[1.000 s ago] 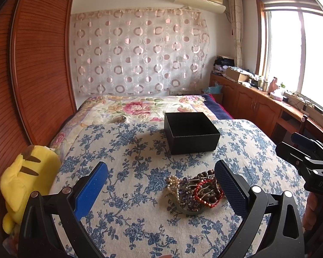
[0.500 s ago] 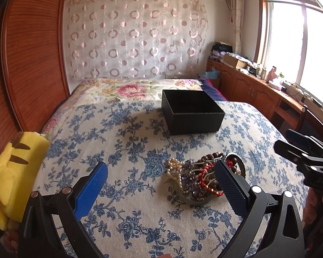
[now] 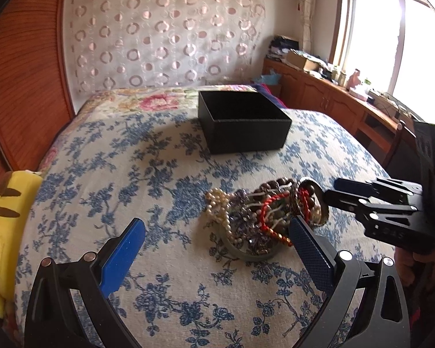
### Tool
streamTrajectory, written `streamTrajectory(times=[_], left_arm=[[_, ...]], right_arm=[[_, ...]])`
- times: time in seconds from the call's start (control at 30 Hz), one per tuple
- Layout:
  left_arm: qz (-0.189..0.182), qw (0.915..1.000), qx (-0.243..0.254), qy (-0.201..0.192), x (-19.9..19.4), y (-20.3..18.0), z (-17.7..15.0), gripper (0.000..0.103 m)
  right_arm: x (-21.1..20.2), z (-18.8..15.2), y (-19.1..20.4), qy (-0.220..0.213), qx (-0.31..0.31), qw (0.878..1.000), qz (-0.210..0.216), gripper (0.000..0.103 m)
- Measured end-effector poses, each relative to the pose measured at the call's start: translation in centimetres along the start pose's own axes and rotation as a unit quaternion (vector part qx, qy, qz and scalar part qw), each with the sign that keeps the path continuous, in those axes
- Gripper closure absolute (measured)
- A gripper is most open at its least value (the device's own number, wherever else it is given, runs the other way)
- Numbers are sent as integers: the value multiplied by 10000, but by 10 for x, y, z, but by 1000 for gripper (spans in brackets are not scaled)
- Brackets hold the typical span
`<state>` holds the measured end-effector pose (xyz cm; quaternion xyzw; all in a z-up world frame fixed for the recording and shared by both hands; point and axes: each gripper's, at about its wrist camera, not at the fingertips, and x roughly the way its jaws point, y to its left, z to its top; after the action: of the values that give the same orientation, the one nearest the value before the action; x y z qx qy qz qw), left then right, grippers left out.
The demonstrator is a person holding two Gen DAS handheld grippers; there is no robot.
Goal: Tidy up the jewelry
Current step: 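Grasp the red bead bracelet with the left gripper while the right gripper grasps the metal cuff bangle, then carry the red bracelet with the left gripper while the right gripper carries the bangle into the black box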
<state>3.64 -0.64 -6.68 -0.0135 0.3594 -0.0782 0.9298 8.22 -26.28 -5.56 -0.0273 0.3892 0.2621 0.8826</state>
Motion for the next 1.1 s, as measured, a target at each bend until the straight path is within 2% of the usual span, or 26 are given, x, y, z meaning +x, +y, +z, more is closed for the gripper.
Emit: streamTrajectory(times=[0.2, 0.4, 0.57, 0.67, 0.83, 0.97, 1.1], left_arm=[[-252, 9996, 36, 137, 10, -4, -4, 9], [-644, 9972, 40, 376, 23, -13, -5, 36], [-850, 9951, 27, 508, 32, -21, -4, 67], [-949, 9940, 42, 537, 36, -25, -4, 74], [-891, 9947, 45, 517, 39, -29, 0, 76], [-703, 9963, 193, 463, 39, -33, 0, 87], [-653, 9964, 338, 411, 36, -35, -1, 94]], right_arm=[[11, 2, -7, 201, 102, 9997, 125, 79], [13, 1, -9, 266, 117, 9992, 273, 97], [3, 3, -6, 62, 50, 9996, 254, 98], [-5, 5, -6, -56, 39, 9998, 189, 98], [-18, 5, -8, -214, 52, 9997, 91, 98], [-25, 4, -10, -293, 59, 9995, 35, 98], [-28, 3, -12, -317, 76, 9995, 11, 98]])
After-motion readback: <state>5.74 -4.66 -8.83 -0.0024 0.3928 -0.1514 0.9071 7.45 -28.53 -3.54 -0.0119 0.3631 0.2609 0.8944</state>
